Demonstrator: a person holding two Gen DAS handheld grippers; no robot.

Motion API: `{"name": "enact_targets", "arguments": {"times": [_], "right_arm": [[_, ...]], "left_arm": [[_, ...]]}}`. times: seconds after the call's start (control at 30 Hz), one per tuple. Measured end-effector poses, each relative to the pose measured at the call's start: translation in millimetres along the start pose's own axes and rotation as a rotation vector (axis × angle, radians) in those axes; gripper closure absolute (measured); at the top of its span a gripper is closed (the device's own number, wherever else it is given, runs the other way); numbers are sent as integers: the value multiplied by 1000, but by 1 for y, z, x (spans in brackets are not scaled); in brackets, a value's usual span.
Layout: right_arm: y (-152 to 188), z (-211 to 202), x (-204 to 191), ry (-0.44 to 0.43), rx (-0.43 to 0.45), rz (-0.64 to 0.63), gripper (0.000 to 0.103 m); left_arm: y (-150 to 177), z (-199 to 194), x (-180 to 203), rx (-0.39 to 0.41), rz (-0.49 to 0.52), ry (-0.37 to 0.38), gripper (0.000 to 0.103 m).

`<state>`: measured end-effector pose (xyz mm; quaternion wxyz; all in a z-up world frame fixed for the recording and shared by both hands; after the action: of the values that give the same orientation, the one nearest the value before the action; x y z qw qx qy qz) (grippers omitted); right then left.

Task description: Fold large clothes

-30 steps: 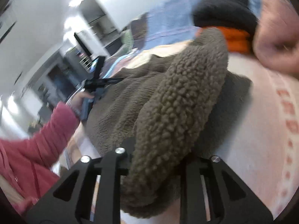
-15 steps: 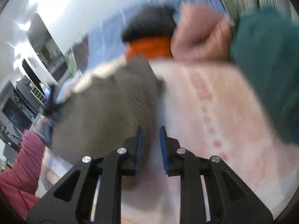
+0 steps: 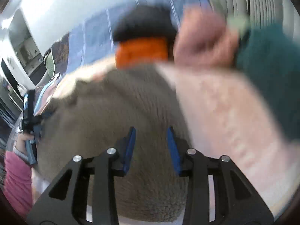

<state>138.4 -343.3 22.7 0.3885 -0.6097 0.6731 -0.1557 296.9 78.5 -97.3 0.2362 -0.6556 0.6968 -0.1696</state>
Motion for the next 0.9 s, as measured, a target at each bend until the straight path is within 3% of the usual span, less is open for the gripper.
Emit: {"name": "enact_targets", "arguments": {"times": [0.07,0.17,0.27,0.33,0.37,0.43,0.53,0.63,0.7,0.8,0.9], "right_arm": [[-21,-9,-31,-2,52,-115,48],[-38,17,-62,8,64,-204,48],[-35,86,-55,89,-69,-186,42],[-14,146,-19,188,-223,-136,35],[-9,160,-3,142,-225,-76,33],[-19,152,2,109,-223,-10,33],[-17,152,-12,183,-220,-92,33],[-21,139,-19,229,-194,-86,33],[-21,118,-30,246,-142,-53,32],[-16,91,-57,178,-90,-88,31],[-10,75,-100,139,-63,-193,28]], "left_arm": [[1,0,0,0,3,-3,10],[0,-1,0,3,-2,3,10],[1,-2,-1,8,-5,10,10],[2,-2,-1,9,-8,20,10],[2,-3,-2,12,-14,31,10],[2,-3,-2,13,-13,34,10],[3,-5,-4,18,-20,47,10],[3,-12,-5,36,-23,49,10],[3,-27,-10,75,-29,90,10],[10,-64,-25,168,-42,148,10],[22,-91,-40,260,-9,60,10]]}}
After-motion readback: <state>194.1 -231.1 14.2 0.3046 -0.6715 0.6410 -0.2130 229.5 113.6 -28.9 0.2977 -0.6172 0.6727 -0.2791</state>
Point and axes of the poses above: each gripper's, at about its wrist camera, not at the fingertips, and z roughly the way its jaws point, x to its right, y to its underside, the point moved 4 cm from there along z, roughly the way its jaws point, and after that the axes turned 12 degrees about -y, right-handed, at the moved point
